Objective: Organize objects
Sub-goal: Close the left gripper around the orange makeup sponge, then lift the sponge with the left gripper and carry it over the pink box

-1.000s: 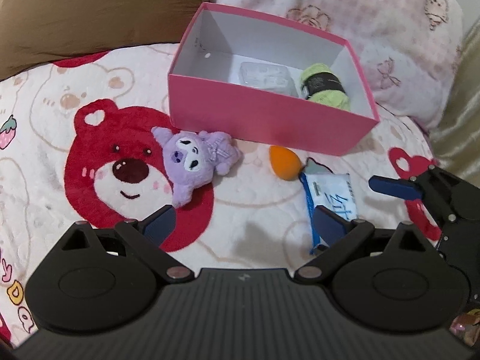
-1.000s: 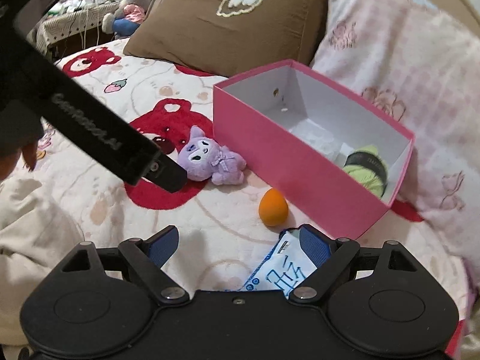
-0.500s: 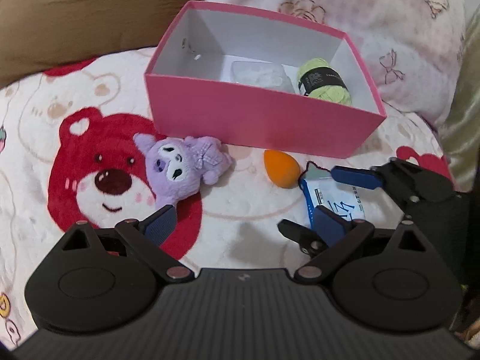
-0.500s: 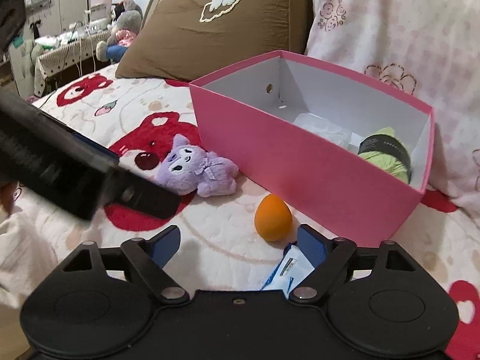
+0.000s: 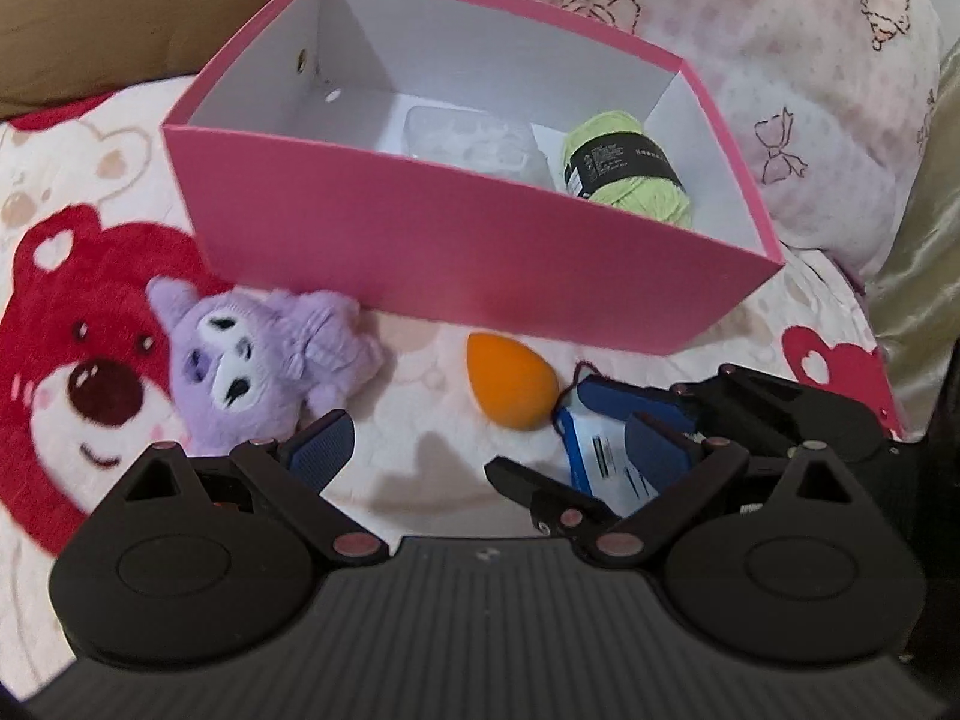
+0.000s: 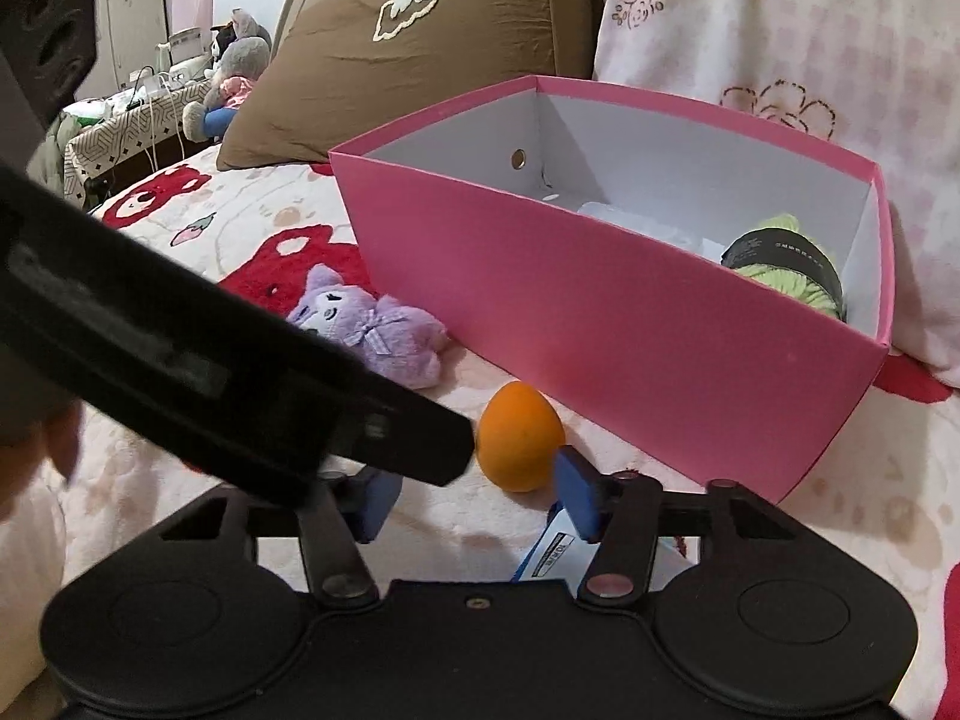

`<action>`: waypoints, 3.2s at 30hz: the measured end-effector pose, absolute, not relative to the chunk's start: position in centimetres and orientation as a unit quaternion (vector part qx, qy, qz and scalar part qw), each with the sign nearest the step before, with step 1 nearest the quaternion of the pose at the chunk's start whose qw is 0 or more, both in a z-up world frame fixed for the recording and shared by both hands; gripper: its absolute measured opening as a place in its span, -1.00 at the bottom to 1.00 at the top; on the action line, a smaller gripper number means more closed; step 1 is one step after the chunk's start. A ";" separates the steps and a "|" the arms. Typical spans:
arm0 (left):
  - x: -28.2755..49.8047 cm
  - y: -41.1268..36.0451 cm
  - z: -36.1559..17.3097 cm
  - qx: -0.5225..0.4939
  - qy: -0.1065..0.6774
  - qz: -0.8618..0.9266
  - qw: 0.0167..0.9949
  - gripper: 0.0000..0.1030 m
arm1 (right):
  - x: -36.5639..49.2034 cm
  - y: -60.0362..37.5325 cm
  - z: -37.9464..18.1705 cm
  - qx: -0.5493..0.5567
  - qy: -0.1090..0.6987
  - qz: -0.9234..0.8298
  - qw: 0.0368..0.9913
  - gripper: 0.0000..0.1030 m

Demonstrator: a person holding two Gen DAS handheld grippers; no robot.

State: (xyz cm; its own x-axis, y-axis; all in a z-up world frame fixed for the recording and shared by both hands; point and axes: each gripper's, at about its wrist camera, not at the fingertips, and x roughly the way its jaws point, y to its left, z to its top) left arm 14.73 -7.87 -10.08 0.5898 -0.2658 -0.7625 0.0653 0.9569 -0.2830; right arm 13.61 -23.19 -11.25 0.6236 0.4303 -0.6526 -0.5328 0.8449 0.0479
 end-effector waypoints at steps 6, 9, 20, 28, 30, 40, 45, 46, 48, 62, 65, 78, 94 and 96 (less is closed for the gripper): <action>15.8 -7.4 -11.3 -0.152 0.424 -0.102 0.887 0.67 | 14.2 -23.3 -11.6 -0.081 0.340 0.265 0.899 0.16; 16.3 -7.2 -12.0 -0.160 0.424 -0.095 0.886 0.60 | 14.7 -23.1 -12.1 -0.087 0.341 0.265 0.898 0.16; 17.4 -7.6 -14.1 -0.178 0.427 -0.104 0.880 -0.14 | 16.3 -23.5 -13.3 -0.056 0.353 0.252 0.899 -0.20; 17.7 -7.7 -14.8 -0.198 0.432 -0.108 0.873 -0.33 | 16.7 -23.6 -14.0 -0.035 0.363 0.245 0.898 -0.21; 17.9 -7.8 -14.7 -0.198 0.435 -0.107 0.872 -0.33 | 16.8 -23.6 -14.1 -0.034 0.365 0.244 0.898 -0.21; 16.9 -8.0 -14.1 -0.196 0.432 -0.105 0.874 -0.33 | 15.6 -23.2 -13.6 -0.032 0.362 0.224 0.904 -0.22; 16.0 -8.5 -13.1 -0.150 0.436 -0.107 0.881 -0.34 | 14.9 -22.9 -12.9 -0.021 0.369 0.221 0.903 -0.24; 15.8 -8.5 -12.9 -0.150 0.437 -0.108 0.880 -0.34 | 14.8 -22.8 -12.8 -0.020 0.369 0.221 0.903 -0.24; 15.6 -8.2 -12.6 -0.152 0.438 -0.112 0.879 -0.34 | 14.5 -22.7 -12.6 -0.016 0.369 0.223 0.902 -0.24; 11.7 -8.3 -8.9 -0.148 0.444 -0.170 0.867 -0.36 | 10.5 -23.2 -9.0 0.003 0.388 0.215 0.896 -0.24; 11.1 -8.6 -8.3 -0.149 0.448 -0.180 0.863 -0.36 | 9.3 -22.9 -7.7 -0.013 0.395 0.196 0.897 -0.24; 8.6 -8.1 -5.0 -0.120 0.444 -0.181 0.869 -0.36 | 7.6 -22.7 -5.0 0.024 0.414 0.188 0.891 -0.24; 6.3 -6.1 -1.7 -0.125 0.430 -0.180 0.876 -0.36 | 5.8 -20.9 -1.7 0.019 0.408 0.199 0.891 -0.24; 6.0 -6.0 -1.3 -0.128 0.428 -0.182 0.876 -0.36 | 5.5 -20.7 -1.1 0.012 0.406 0.196 0.892 -0.24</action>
State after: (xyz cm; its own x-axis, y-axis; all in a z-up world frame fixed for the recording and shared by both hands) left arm 6.01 -5.96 -1.27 0.5666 -0.4290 -0.7035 0.2100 0.9008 -0.3802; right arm 5.54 -20.67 -1.12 0.5929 0.3600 -0.7204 -0.3406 0.9227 0.1808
